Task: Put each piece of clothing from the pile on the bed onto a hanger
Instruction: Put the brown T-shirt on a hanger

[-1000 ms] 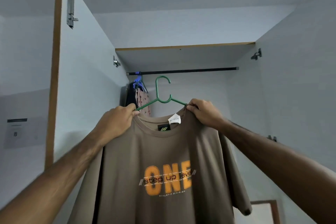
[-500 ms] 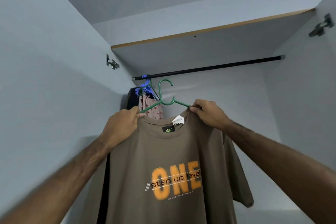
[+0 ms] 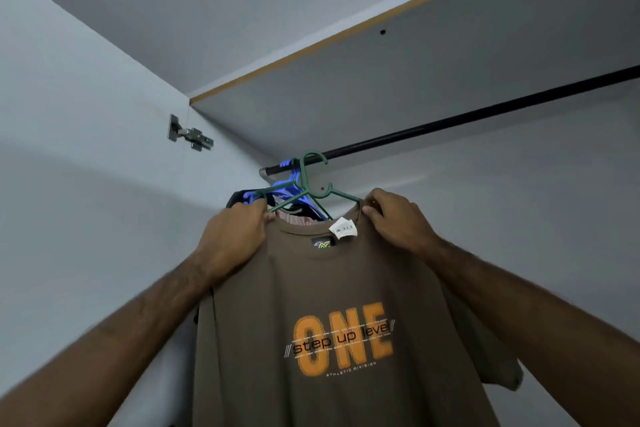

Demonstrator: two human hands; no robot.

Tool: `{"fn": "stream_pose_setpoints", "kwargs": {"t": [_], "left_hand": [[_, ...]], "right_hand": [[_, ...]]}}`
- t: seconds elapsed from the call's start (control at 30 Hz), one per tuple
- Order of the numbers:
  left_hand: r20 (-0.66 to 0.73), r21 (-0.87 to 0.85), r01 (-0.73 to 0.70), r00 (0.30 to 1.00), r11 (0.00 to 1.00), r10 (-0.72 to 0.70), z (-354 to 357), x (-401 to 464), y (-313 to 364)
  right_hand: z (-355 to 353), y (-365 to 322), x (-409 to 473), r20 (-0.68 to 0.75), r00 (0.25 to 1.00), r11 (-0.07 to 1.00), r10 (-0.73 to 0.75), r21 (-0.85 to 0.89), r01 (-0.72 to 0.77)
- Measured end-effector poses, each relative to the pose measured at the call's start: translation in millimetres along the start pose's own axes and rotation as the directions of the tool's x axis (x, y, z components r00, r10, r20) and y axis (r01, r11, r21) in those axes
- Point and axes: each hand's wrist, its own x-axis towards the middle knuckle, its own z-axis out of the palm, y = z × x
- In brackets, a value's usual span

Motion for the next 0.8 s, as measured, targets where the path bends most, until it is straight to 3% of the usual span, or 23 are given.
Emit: {"fn": "stream_pose_setpoints", "kwargs": {"t": [0.27, 0.5, 0.8], "left_hand": [[-0.09, 0.344, -0.027, 0.994, 0.939, 0.061, 34.3, 75.8, -9.0], [-0.061, 0.445, -0.036, 0.996, 0.895, 0.07, 70.0, 136.7, -19.4], [-0.087, 0.587, 0.028, 0.996, 0.809, 0.028, 95.2, 172.8, -17.7]], "right_hand": [[87.7, 18.7, 66.5, 0.013, 1.0, 1.0, -0.024, -0.014, 0.024], [150.4, 28.6, 128.9, 0.011, 0.999, 0.996, 0.037, 0.075, -0.037], [203.3, 34.6, 176.1, 0.02, 1.0, 0.972, -0.012, 0.237, 0.007]]}}
